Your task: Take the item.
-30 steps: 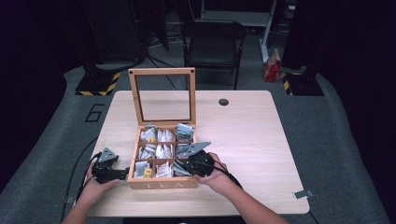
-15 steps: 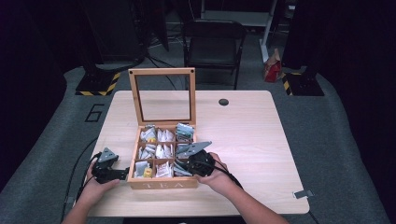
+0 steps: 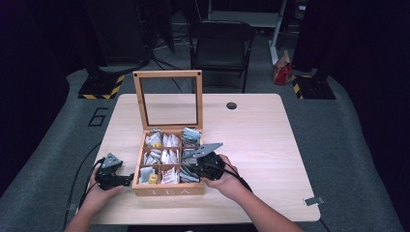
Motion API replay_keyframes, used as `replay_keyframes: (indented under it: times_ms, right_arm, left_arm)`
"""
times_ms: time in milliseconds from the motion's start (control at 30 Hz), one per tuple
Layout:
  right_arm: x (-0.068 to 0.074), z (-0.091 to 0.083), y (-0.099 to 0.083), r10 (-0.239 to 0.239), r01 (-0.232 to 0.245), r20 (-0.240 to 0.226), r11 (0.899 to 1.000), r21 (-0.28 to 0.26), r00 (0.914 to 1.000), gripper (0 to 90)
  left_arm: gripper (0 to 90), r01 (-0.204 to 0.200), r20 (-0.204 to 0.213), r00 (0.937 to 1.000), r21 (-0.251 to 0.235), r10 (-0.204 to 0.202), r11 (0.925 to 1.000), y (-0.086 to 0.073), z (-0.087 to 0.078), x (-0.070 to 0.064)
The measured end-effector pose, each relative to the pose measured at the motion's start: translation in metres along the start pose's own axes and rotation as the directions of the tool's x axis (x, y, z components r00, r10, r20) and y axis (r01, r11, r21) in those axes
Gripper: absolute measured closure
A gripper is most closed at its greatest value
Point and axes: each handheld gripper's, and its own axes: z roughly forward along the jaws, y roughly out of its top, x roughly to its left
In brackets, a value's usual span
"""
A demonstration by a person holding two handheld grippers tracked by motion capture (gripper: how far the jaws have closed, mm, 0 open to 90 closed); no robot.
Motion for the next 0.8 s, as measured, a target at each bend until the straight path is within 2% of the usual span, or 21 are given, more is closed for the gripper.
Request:
replay_keyframes:
  times_ms: [800]
  right_arm:
    - [-0.004, -0.039, 0.029, 0.011, -0.012, -0.010, 0.997, -0.074, 0.9999, 89.9]
  left_arm:
    - [14.4, 0.002, -0.001, 1.0000, -0.005, -0.002, 1.0000, 0.000, 0.000, 0.000]
